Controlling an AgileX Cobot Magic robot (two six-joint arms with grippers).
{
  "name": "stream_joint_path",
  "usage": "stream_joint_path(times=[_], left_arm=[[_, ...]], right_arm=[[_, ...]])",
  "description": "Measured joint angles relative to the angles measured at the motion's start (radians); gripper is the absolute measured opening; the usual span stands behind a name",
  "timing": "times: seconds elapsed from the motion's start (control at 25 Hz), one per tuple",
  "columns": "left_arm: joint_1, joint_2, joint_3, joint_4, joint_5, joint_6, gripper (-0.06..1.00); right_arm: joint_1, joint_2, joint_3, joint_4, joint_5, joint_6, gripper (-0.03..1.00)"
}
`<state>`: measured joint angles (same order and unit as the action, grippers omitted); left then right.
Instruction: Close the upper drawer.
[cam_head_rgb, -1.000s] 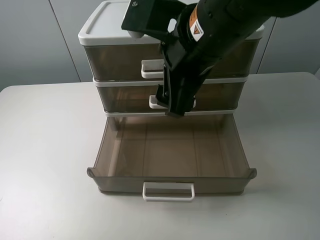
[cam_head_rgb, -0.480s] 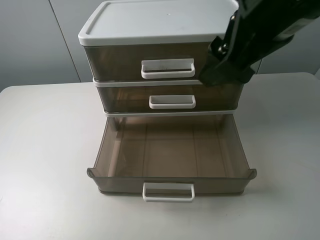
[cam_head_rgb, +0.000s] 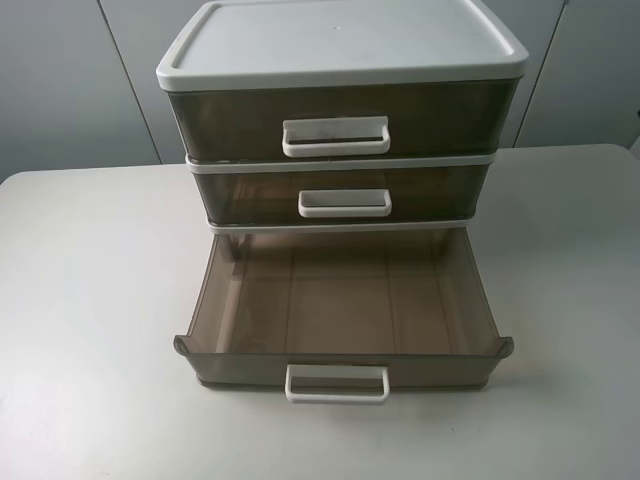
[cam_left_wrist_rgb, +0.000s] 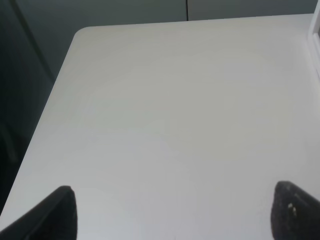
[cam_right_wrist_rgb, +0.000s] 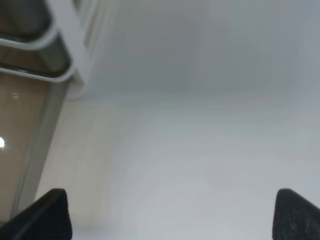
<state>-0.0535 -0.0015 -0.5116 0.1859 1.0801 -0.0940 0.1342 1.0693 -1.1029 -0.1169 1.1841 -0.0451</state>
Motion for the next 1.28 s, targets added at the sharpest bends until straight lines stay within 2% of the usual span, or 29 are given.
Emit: stream_joint_path(times=[0.2,0.56,0.76,0.88,1.12,1.28], left_arm=[[0.000,0.000,0.000,0.000,0.000,0.000,0.74],[0.000,0.000,0.000,0.000,0.000,0.000,0.74],[0.000,0.000,0.000,0.000,0.000,0.000,0.74],[0.000,0.000,0.000,0.000,0.000,0.000,0.74],[0.000,0.000,0.000,0.000,0.000,0.000,0.74],[0.000,0.000,0.000,0.000,0.000,0.000,0.74]], right_arm=[[-0.071,-0.197,0.135,0.000,-0.041,0.029,0.61],[-0.082,-0.618,0.325,0.002,-0.055,0.106,0.61],[-0.082,-0.826,0.451,0.085,-0.093,0.108,0.61],[-0.082,-0.932,0.506,0.129,-0.104,0.058,0.61],[-0.082,-1.065,0.580,0.263,-0.094,-0.121,0.61],[-0.063,-1.066,0.590,0.301,-0.082,-0.153,0.61]])
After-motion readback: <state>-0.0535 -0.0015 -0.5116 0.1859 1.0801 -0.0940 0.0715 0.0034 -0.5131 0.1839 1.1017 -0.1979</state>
